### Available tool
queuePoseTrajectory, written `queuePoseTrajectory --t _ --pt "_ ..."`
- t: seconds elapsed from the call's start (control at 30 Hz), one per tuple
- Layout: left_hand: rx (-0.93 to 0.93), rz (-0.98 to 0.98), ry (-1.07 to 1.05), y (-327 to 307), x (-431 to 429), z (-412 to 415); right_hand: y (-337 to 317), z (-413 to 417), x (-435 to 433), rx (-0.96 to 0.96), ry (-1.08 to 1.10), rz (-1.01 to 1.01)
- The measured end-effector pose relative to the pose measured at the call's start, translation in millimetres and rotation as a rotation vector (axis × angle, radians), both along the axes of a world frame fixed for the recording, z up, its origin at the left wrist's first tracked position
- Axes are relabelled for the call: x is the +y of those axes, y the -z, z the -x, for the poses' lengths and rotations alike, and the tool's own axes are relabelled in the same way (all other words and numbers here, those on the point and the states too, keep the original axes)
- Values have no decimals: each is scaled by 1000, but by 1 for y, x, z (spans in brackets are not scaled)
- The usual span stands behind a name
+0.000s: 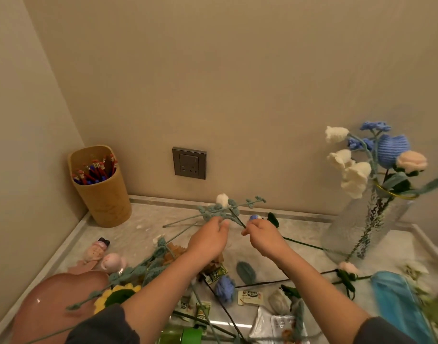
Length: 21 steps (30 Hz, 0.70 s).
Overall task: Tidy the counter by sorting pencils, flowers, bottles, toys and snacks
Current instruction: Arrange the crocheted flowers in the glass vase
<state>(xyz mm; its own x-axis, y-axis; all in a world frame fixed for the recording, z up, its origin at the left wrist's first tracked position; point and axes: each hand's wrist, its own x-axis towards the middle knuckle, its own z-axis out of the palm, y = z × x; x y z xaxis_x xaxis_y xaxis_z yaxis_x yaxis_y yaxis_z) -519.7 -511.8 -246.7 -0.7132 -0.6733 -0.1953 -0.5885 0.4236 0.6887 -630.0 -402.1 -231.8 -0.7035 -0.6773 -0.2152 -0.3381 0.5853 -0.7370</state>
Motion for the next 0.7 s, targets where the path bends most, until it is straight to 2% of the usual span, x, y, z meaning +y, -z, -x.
queuePoseTrajectory --t 0.07,0.13,0.27,0.47,0.57,0.67,0.7 --pt "47 -47 -3 -3 5 3 -4 0 6 -42 33 11" --pt "102 -90 11 -4 11 5 -8 -2 13 -2 39 9" --pt "166 -196 42 -11 26 14 -18 -7 27 356 1 -91" --pt "237 -332 23 -21 47 32 -33 -8 54 757 -15 -135" --pt "245 -273 30 -24 48 39 -38 -6 60 807 -66 -165" --pt "197 -204 27 -29 47 41 -40 -4 65 746 -106 -140" --pt "176 -125 -7 -30 46 40 -40 -3 67 719 -114 -134"
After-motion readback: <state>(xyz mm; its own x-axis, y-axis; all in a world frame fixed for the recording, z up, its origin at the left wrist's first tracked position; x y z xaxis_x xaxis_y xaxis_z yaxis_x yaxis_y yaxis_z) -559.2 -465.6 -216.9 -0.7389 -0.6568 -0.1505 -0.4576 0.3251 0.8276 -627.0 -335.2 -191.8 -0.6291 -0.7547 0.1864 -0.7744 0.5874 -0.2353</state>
